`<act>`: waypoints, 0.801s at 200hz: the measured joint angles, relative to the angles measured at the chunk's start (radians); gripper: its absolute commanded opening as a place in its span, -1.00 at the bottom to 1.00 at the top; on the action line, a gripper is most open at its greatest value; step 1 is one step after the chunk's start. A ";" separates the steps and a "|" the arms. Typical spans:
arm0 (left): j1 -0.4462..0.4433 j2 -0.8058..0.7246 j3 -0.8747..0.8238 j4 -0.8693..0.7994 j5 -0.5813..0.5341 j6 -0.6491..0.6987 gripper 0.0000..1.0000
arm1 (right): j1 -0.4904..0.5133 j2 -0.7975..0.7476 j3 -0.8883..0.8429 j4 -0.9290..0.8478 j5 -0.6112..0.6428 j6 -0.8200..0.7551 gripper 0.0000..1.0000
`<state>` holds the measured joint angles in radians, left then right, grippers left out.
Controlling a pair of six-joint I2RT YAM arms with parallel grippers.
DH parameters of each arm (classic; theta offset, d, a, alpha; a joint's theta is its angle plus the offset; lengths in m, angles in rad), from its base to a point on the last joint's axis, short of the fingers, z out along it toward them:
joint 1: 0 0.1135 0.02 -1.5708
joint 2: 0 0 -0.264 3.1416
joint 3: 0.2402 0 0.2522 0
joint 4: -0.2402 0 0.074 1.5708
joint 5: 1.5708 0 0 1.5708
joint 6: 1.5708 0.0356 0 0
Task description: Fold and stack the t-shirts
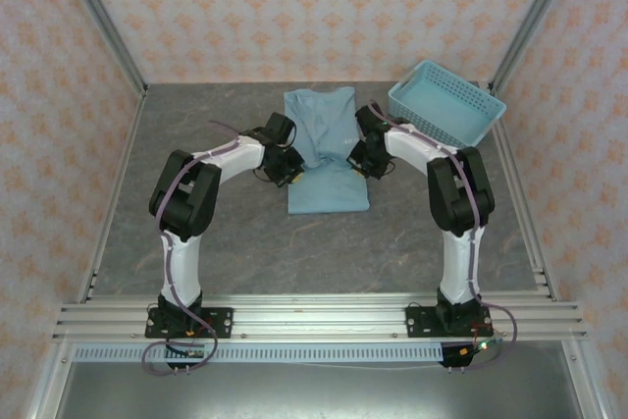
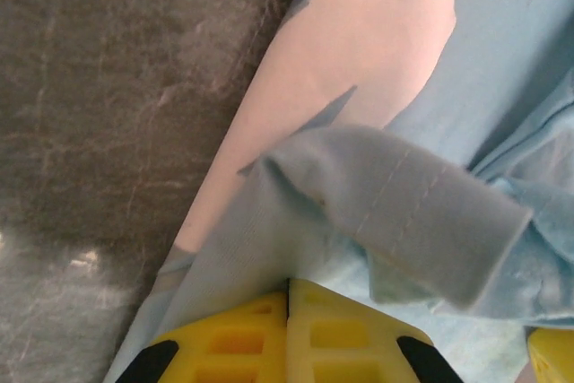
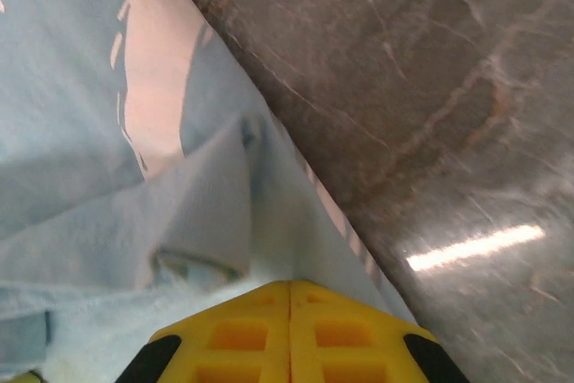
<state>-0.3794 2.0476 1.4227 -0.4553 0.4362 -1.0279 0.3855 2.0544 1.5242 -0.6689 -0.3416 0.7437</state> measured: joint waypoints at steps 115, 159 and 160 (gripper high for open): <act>0.084 0.192 0.323 -0.130 -0.011 0.063 -0.84 | -0.061 0.187 0.274 -0.048 -0.003 0.012 -0.83; 0.105 0.183 0.322 -0.171 -0.059 0.096 -0.44 | -0.072 0.189 0.289 -0.057 0.005 0.005 -0.57; 0.105 0.177 0.317 -0.172 -0.060 0.102 -0.42 | -0.072 0.187 0.286 -0.056 0.006 0.006 -0.56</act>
<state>-0.2745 2.2250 1.7397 -0.6273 0.3759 -0.9260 0.3130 2.2410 1.8103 -0.7250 -0.3359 0.7498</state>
